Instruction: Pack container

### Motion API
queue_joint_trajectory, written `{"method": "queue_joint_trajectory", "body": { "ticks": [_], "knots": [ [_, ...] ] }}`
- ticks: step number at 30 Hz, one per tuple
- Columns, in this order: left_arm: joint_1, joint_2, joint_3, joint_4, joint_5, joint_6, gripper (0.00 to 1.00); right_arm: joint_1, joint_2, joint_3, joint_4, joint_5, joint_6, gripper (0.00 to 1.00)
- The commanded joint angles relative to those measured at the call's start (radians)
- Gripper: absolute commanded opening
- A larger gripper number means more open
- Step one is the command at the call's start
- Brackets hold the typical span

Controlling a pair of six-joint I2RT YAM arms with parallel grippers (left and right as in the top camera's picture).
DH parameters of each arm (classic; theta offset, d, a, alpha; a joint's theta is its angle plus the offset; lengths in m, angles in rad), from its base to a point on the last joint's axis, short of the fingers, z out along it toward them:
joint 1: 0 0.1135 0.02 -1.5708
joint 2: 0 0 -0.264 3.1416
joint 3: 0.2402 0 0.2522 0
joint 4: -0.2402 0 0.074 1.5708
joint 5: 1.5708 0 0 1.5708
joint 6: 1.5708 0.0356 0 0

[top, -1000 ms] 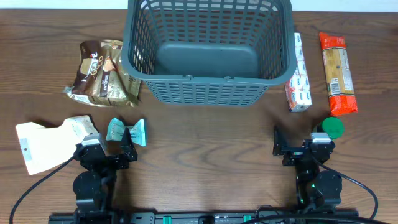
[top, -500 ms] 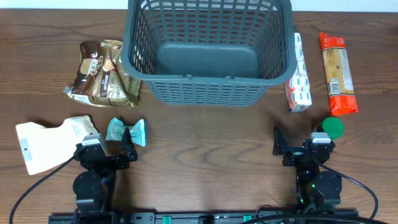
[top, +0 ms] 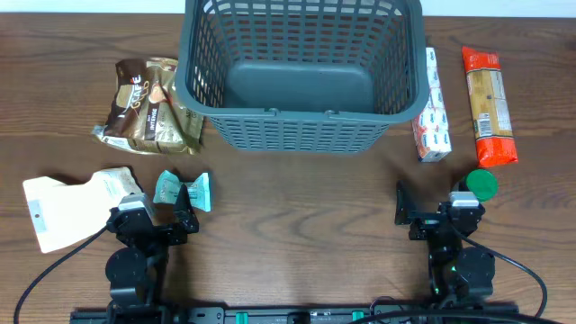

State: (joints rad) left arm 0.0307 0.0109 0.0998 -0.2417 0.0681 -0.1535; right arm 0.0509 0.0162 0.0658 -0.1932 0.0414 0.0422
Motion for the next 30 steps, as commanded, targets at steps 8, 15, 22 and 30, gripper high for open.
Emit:
{"method": "queue_joint_trajectory", "body": {
  "ticks": [8, 15, 22, 30],
  "knots": [
    [-0.004, -0.007, -0.016, -0.033, -0.004, 0.002, 0.99, 0.007, -0.011, -0.009, 0.003, 0.007, 0.013, 0.99],
    [-0.004, -0.007, -0.016, -0.033, -0.004, 0.002, 0.99, 0.007, -0.011, -0.009, 0.003, 0.006, 0.013, 0.99],
    [-0.004, -0.007, -0.016, -0.033, -0.004, 0.002, 0.99, 0.007, -0.011, -0.009, 0.003, 0.007, 0.013, 0.99],
    [-0.004, -0.007, -0.016, -0.033, -0.004, 0.002, 0.99, 0.006, -0.011, -0.009, 0.003, 0.018, 0.007, 0.99]
  ]
}}
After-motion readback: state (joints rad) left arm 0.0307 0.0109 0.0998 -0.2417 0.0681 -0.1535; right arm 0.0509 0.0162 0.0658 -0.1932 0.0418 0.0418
